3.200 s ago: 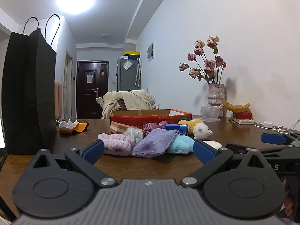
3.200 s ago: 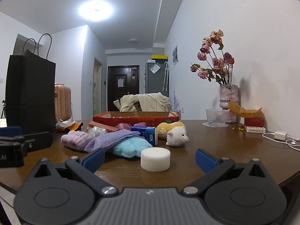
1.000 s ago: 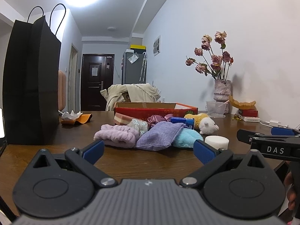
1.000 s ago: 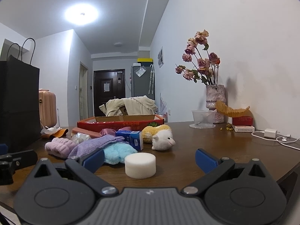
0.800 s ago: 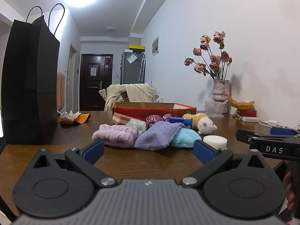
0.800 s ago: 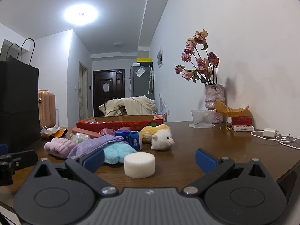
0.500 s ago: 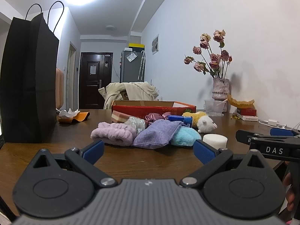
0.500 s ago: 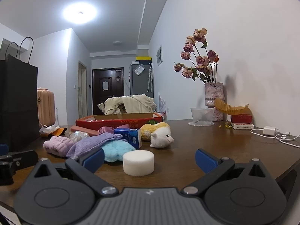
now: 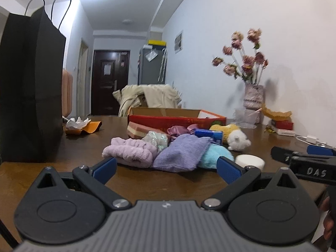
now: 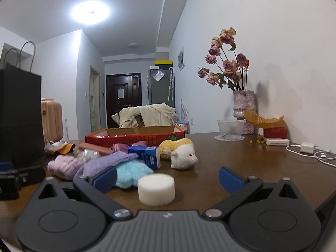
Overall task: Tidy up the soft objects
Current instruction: 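Close the left tool on the lavender cloth pouch while the right tool grips it too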
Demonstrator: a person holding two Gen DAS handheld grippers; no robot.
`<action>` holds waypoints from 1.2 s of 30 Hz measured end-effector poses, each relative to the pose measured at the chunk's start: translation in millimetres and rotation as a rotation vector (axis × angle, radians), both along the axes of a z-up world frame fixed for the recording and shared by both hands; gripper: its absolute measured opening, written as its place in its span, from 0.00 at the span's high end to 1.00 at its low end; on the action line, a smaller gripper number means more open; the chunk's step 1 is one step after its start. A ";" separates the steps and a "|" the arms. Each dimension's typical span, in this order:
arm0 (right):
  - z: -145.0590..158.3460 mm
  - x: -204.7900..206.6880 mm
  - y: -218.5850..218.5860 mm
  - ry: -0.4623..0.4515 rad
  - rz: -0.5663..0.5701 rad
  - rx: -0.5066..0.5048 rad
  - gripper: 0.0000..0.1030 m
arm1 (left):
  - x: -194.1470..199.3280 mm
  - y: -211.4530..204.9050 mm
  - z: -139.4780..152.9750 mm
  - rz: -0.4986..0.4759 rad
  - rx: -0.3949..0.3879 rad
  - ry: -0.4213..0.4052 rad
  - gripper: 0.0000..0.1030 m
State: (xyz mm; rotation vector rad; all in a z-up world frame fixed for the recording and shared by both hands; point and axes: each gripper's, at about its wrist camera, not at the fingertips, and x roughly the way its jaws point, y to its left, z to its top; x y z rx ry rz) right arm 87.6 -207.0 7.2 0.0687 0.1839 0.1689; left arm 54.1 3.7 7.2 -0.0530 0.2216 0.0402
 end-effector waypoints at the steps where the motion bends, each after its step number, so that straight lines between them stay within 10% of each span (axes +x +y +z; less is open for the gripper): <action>1: 3.3 6.9 0.7 0.015 0.017 0.005 0.00 | 8.0 2.4 3.2 0.005 -0.005 0.015 0.00; 8: 11.4 38.2 27.0 0.066 0.262 -0.026 0.03 | 65.3 22.4 23.1 0.033 -0.030 0.070 0.00; 13: 7.6 76.9 43.3 0.204 0.353 0.000 0.30 | 107.4 32.0 27.9 0.017 -0.041 0.124 0.00; 21: 8.9 152.9 29.8 0.316 0.182 -0.015 0.35 | 151.4 39.1 20.7 -0.074 -0.103 0.240 0.00; 25: 31.6 168.8 29.3 0.302 0.277 0.007 0.35 | 150.5 46.3 21.2 -0.047 -0.122 0.244 0.01; 30: 45.7 199.4 51.7 0.386 0.466 0.021 0.38 | 151.6 70.8 28.9 0.029 -0.123 0.265 0.11; 32: 44.3 211.6 62.8 0.418 0.475 -0.024 0.40 | 154.8 77.4 31.4 0.051 -0.131 0.310 0.37; 36: 35.4 243.6 68.5 0.550 0.523 -0.015 0.44 | 148.0 70.3 42.8 -0.113 -0.194 0.318 0.33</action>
